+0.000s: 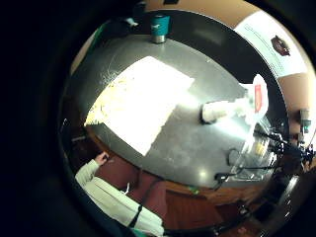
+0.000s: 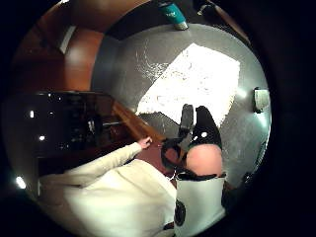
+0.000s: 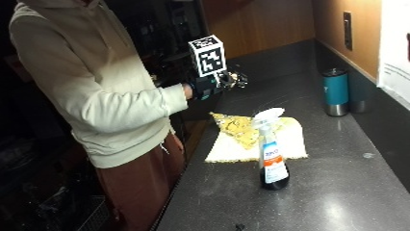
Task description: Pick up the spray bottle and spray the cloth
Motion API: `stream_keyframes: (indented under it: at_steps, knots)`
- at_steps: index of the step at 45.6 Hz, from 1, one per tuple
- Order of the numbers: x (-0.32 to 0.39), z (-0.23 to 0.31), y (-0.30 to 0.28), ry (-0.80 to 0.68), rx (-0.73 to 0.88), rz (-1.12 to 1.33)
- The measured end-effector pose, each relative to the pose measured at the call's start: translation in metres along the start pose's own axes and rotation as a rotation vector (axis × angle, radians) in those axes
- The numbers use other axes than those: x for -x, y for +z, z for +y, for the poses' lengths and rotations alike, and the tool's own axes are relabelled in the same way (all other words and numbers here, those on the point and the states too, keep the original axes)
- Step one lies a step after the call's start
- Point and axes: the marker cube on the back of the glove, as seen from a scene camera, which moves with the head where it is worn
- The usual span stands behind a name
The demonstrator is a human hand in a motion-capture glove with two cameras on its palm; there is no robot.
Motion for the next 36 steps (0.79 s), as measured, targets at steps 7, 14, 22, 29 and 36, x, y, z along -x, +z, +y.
stream_keyframes:
  at_steps: [7, 14, 22, 29, 36]
  knots:
    - [-0.006, 0.004, -0.006, 0.003, -0.024, -0.005]
    - [-0.009, 0.012, -0.012, 0.013, -0.056, 0.004]
    - [-0.016, 0.020, -0.018, 0.029, -0.113, 0.010]
    - [-0.028, 0.031, -0.025, 0.080, -0.216, -0.001]
    - [-0.052, 0.043, -0.026, 0.109, -0.319, -0.047]
